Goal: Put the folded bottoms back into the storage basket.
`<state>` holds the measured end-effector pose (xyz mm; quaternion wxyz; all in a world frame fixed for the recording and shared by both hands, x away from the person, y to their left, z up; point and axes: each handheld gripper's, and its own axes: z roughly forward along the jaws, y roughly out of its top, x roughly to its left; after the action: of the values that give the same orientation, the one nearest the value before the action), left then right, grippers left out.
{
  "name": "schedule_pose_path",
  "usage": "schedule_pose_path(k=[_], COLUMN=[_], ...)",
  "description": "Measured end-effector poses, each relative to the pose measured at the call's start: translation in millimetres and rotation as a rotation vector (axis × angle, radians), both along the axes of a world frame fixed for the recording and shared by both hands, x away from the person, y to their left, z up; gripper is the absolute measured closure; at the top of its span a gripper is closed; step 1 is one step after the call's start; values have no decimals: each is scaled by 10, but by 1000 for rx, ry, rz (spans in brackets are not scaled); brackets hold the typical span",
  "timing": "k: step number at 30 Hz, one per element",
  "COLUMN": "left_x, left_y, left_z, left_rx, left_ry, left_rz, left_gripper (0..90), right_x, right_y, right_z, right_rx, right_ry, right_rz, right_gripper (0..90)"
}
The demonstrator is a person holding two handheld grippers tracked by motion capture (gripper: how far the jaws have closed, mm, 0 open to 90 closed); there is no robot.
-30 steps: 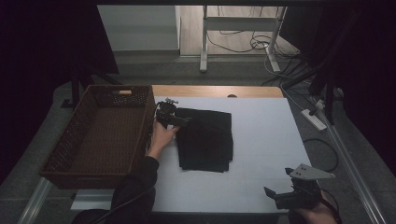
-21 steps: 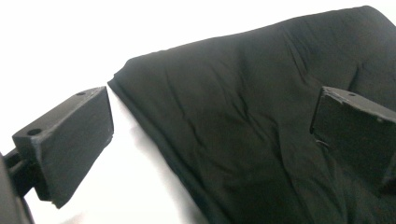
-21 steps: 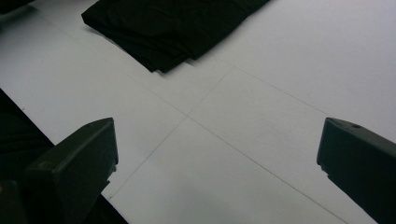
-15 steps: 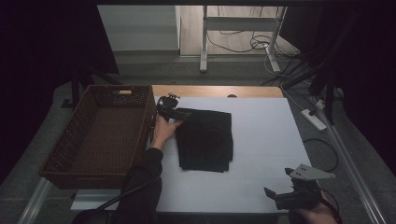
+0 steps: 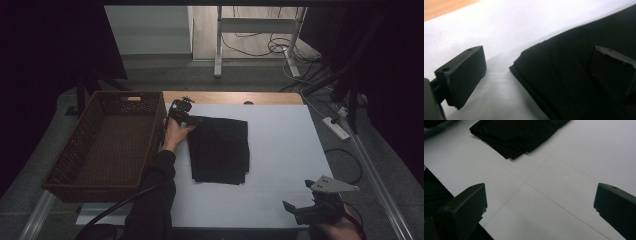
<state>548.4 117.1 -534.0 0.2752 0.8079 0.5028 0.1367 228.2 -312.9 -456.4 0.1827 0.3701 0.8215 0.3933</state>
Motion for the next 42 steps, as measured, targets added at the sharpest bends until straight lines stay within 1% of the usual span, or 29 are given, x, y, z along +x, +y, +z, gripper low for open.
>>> schedule_pose_path(k=[1, 2, 3, 4, 6, 8, 10, 11, 13, 15, 16, 17, 18, 19, 20, 22, 24, 29, 33, 35, 38, 40, 42], left_x=[7, 14, 14, 17, 20, 1, -35, -60, -113, -147, -164, -175, -184, -188, -197, -211, -214, -236, -267, -274, -285, -285, -285], left_y=[-2, 9, 12, 9, 3, 5, 15, 20, 24, 21, 14, 5, -6, -16, -38, -69, -76, -57, -37, -34, -47, -38, -30], left_z=[-17, -34, -38, -34, -27, -24, -23, -20, -17, -22, -20, -15, -11, -13, -12, -2, 0, -27, -67, -73, -72, -78, -83], left_rx=[-1, -26, -31, -21, -15, -18, -31, -35, -49, -64, -73, -78, -93, -112, -110, -88, -83, -107, -147, -148, -128, -136, -145], left_ry=[7, 17, 16, 19, 24, 16, -5, -17, -41, -51, -50, -47, -37, -28, -28, -32, -33, -47, -66, -74, -87, -88, -87], left_rz=[-4, -8, -6, -10, -15, -17, -22, -27, -32, -38, -42, -47, -65, -79, -82, -90, -95, -82, -55, -58, -66, -66, -65], left_gripper=[20, 22, 22, 23, 28, 59, 125, 183, 339, 466, 511, 586, 653, 763, 814, 818, 819, 818, 817, 815, 814, 813, 813], right_x=[-1, 1, 1, 0, -1, -1, -1, -1, 0, 0, 0, 0, 2, 2, 2, 2, 2, 15, 40, 49, 55, 64, 72], right_y=[-1, 2, 2, 3, 6, 9, 12, 13, 16, 19, 21, 23, 23, 24, 25, 26, 28, 21, 29, 48, 75, 87, 93], right_z=[1, -2, -2, -1, 0, 0, -1, -1, -3, -4, -4, -3, -2, -3, -3, -3, -3, 2, 8, 15, 26, 44, 55], right_rx=[1, 2, 2, 0, -3, -8, -11, -12, -11, -13, -14, -17, -20, -21, -22, -23, -23, -10, 9, 5, 7, 16, 38], right_ry=[1, 0, 0, 1, 1, 3, 2, 2, 1, 2, 2, 2, 3, 3, 4, 4, 3, 9, 9, 3, -9, -14, -33], right_rz=[3, 1, 1, 0, 3, 4, 5, 5, 7, 8, 9, 9, 11, 11, 12, 12, 11, 17, 33, 44, 51, 51, 66], right_gripper=[0, 0, 0, 0, 0, 0, 0, 0, 0, 0, 0, 0, 0, 0, 0, 0, 0, 0, 0, 0, 0, 0, 0])
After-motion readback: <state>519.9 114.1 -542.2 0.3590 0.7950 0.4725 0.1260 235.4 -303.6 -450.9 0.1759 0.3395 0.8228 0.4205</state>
